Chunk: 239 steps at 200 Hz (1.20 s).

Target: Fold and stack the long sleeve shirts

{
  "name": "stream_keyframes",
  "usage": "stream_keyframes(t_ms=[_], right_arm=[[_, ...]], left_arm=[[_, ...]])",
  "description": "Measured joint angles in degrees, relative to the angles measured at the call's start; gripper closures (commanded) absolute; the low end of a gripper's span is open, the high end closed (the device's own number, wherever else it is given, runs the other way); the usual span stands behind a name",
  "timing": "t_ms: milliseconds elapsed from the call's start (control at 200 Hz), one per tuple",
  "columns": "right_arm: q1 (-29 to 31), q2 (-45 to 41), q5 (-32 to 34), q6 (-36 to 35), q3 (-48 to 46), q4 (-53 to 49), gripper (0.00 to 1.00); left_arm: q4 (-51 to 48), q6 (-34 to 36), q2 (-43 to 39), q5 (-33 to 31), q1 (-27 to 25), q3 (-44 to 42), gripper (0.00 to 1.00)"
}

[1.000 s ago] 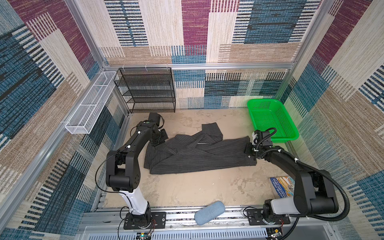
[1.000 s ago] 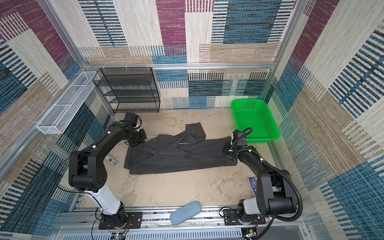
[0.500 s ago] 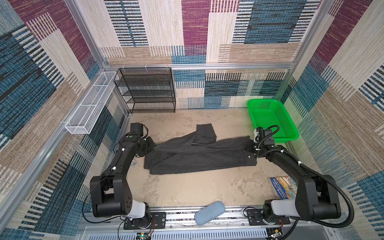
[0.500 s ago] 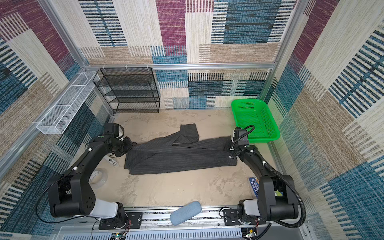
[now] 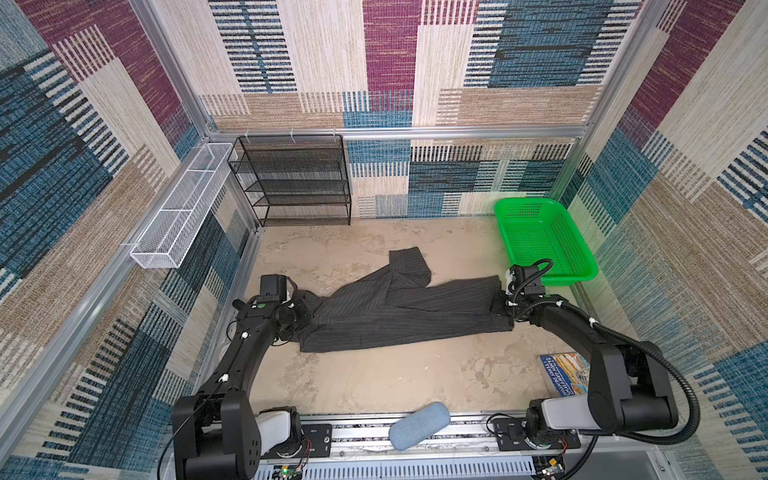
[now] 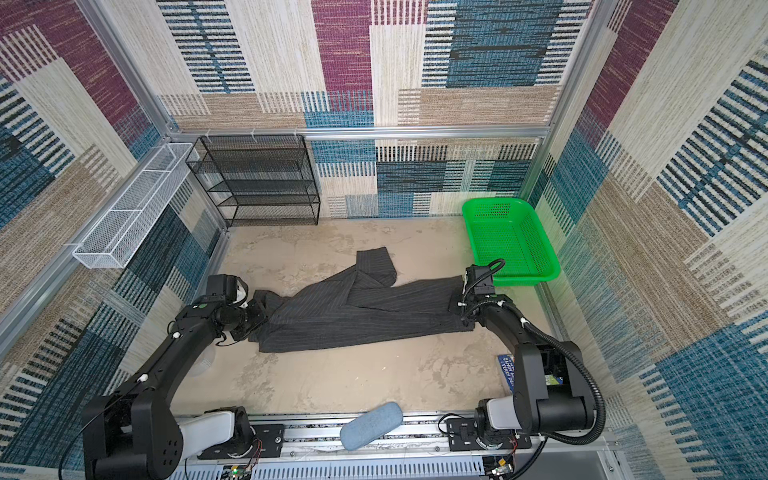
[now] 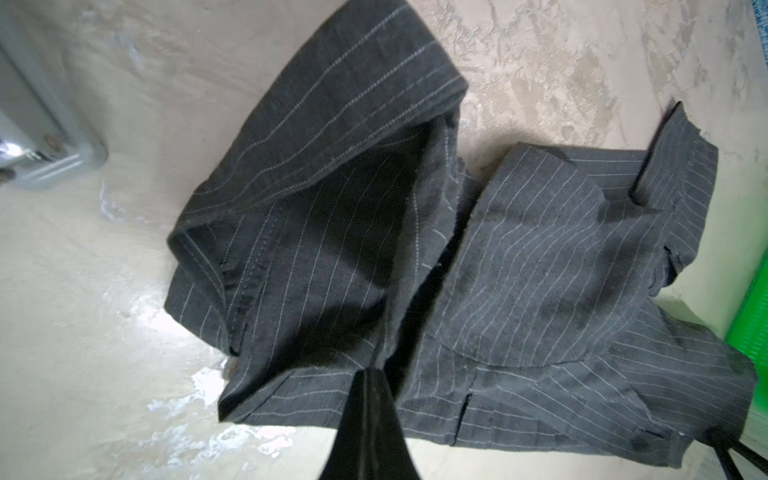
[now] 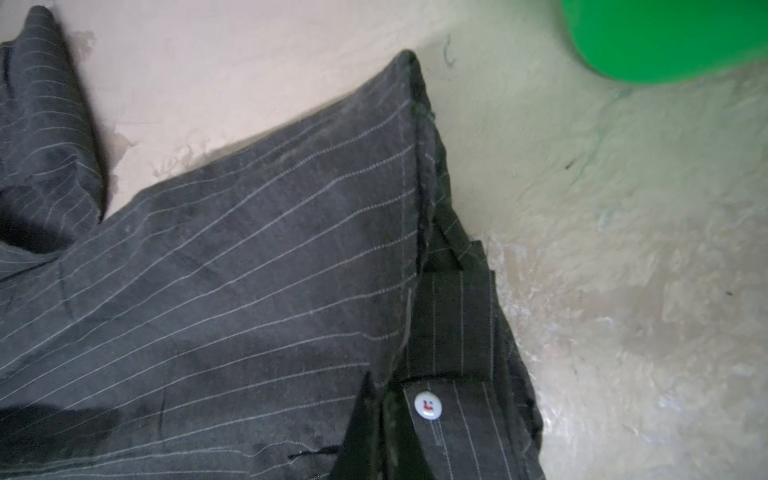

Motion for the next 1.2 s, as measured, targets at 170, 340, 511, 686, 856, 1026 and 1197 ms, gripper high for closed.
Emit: stream_keyframes(t_ms=[170, 340, 511, 686, 856, 1026, 1197], right_arm=[[0.0, -0.74, 1.68, 0.04, 2.78, -2.47, 0.98], [0.0, -4.39, 3.13, 0.04, 5.03, -6.27, 0.97], [0.02, -5.01, 4.15, 0.11, 3.87, -8.52, 0.96], [-0.07, -0.28, 5.03, 0.94, 1.66, -8.87, 0.73], [-0.11, -0.57, 5.49, 1.36, 4.57, -10.67, 0.52], [-0.2, -5.44, 6.49, 1.57, 9.9, -11.91, 0.49], [0.13, -6.47, 3.85, 1.88, 10.12, -11.45, 0.53]], left_arm=[[0.85, -0.96, -1.99, -0.37, -0.02, -3.13, 1.0], [2.38, -2.38, -2.84, -1.64, -0.02, -5.01, 1.0], [4.31, -3.34, -2.84, -1.97, -0.02, -6.73, 1.0], [5.11, -3.78, -3.1, -1.99, 0.0, -7.69, 0.96], [3.98, -4.7, -5.62, -1.97, 0.0, -6.4, 0.71], [0.2, -5.99, -10.21, -2.78, 0.0, -1.18, 0.59], [-1.38, -8.17, -12.92, -1.4, -0.2, 0.48, 0.81]])
